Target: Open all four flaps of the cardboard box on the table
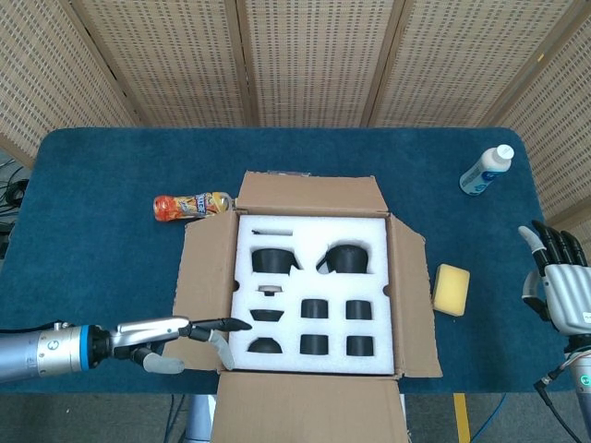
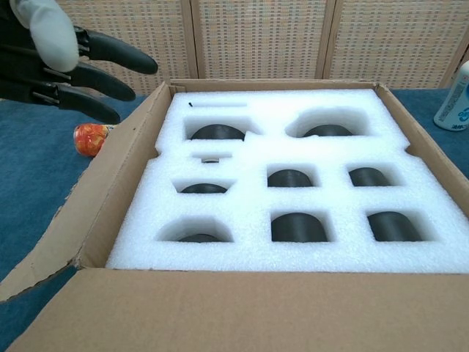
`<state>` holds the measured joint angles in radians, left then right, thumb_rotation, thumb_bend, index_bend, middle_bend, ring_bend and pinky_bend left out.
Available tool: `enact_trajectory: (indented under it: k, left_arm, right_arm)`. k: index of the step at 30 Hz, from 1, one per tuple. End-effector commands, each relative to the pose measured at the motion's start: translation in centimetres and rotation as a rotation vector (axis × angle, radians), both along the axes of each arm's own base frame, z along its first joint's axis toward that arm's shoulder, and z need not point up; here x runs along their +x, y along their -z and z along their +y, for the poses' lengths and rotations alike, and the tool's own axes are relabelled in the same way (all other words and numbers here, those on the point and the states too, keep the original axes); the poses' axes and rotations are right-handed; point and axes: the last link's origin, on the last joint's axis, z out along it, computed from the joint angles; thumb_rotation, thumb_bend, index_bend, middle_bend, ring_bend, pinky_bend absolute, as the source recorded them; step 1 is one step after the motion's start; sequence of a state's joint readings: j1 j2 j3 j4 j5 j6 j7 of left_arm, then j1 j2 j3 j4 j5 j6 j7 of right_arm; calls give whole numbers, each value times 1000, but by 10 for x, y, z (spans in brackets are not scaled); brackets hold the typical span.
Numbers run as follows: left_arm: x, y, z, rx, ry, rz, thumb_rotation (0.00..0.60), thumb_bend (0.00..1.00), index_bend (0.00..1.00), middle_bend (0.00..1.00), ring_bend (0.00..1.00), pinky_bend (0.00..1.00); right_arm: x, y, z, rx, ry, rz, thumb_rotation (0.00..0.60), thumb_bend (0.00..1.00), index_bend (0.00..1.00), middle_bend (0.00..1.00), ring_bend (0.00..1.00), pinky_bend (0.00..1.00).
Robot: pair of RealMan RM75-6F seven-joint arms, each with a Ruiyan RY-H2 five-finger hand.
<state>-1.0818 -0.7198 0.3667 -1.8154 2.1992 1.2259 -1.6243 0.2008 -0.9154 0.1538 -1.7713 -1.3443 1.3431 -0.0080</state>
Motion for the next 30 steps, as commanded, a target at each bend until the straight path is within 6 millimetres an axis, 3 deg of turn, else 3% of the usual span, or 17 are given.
enact_trajectory:
  k: [1,8,15,20,24,30]
  left_arm:
    - [-16,-6,13,238,-32,109,79,111,309,0,0,0]
    - [-37,-9,22,562,-24,276,78,157,309,0,0,0]
    - [-60,-16,23,780,-66,405,89,202,309,0,0,0]
    - [-82,-20,16,937,-111,507,257,213,309,0,0,0]
    - [-99,-22,7,1044,-156,579,312,214,309,0,0,0]
    - [-125,-25,-9,1171,-240,667,336,214,309,0,0,0]
  right_arm:
    - [0,0,0,-1,2,1,600,852,56,38,0,0]
    - [-2,3,-2,0,9,4,600,852,56,38,0,0]
    - [-4,5,-5,1,12,7,600,853,56,38,0,0]
    - [-6,7,-7,4,21,14,600,852,56,38,0,0]
    - [-7,8,-8,1,26,21,600,853,56,38,0,0]
    - [-10,9,-9,-1,36,28,600,852,56,38,0,0]
